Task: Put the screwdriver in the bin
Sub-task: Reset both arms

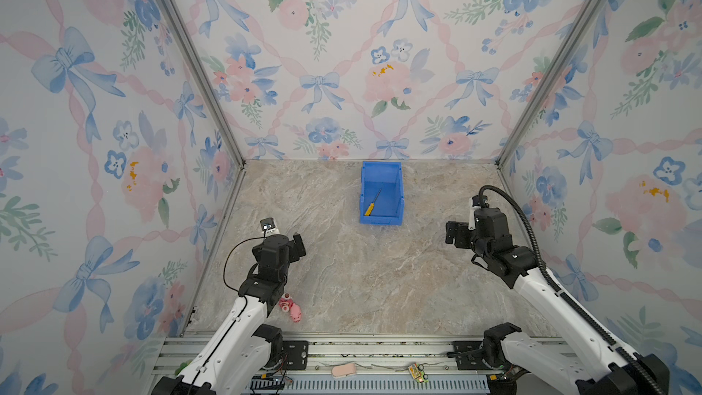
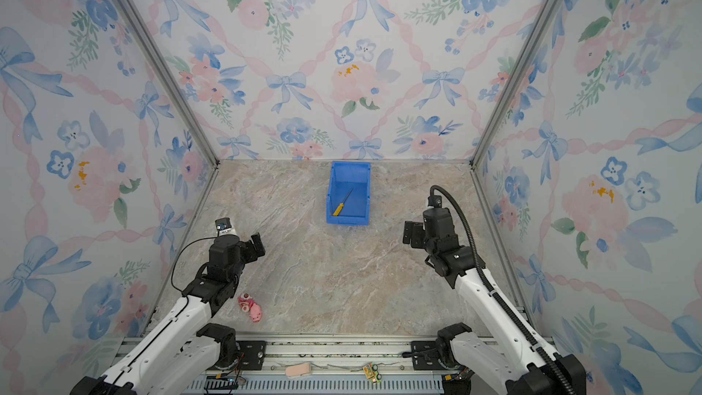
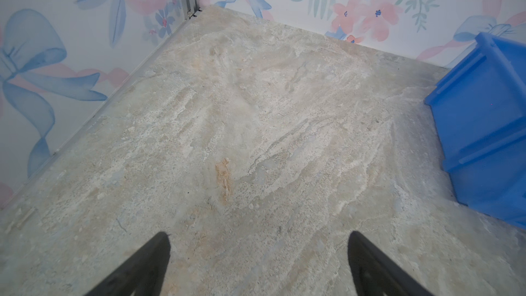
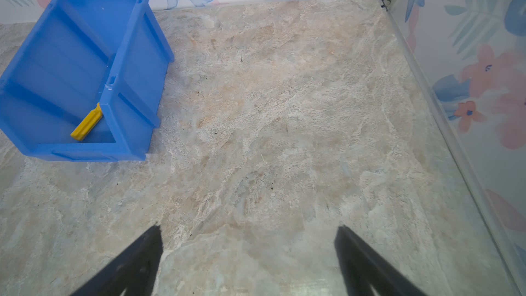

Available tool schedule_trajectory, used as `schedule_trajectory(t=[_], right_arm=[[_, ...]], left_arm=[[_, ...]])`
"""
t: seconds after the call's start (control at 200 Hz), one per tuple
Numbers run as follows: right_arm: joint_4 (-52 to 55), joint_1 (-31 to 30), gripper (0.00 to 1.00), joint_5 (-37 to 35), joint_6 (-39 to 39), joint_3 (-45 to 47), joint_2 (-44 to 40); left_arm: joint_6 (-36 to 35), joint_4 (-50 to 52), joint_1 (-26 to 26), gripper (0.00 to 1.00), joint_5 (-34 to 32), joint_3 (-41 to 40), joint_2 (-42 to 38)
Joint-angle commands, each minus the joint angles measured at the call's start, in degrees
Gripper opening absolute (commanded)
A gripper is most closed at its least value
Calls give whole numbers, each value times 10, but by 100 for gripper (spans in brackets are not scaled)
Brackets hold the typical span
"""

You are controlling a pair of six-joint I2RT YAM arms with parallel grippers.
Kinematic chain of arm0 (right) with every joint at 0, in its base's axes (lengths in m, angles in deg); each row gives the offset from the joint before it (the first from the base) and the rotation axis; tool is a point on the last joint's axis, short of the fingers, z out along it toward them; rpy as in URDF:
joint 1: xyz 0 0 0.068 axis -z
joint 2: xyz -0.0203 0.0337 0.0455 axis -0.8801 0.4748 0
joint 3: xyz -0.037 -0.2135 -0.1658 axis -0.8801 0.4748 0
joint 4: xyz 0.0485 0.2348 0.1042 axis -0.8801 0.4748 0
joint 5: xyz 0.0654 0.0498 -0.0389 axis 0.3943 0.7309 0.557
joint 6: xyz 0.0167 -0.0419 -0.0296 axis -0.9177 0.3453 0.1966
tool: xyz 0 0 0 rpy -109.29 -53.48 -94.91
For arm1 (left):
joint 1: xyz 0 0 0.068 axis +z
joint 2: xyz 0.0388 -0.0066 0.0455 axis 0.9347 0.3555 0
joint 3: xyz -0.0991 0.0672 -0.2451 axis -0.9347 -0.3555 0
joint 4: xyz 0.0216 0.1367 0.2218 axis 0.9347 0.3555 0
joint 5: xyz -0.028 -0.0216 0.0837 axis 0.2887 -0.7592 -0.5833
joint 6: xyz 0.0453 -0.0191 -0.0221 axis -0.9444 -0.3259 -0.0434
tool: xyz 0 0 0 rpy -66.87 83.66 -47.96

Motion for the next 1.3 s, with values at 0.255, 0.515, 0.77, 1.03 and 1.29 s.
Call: schedule_trajectory(t=[0.255,0.515,0.77,1.03,1.29], right_arm=[[-42,59,97,-41,71,126,-110],[-129,124,97,39,119,236,-196],[-223,127,97,49,140,286,-153],[-338,129,97,56,147,278,-54],[-464,134,97,83,151,242,85]], left_arm=[[-125,-14,0,98,50,-69,-134],[-145,-43,0,98,31,-120,-182],[-147,-146,1,98,6,-157,-114],[-161,-261,10,98,11,-152,-7],[-175,-426,47,98,58,-151,105]])
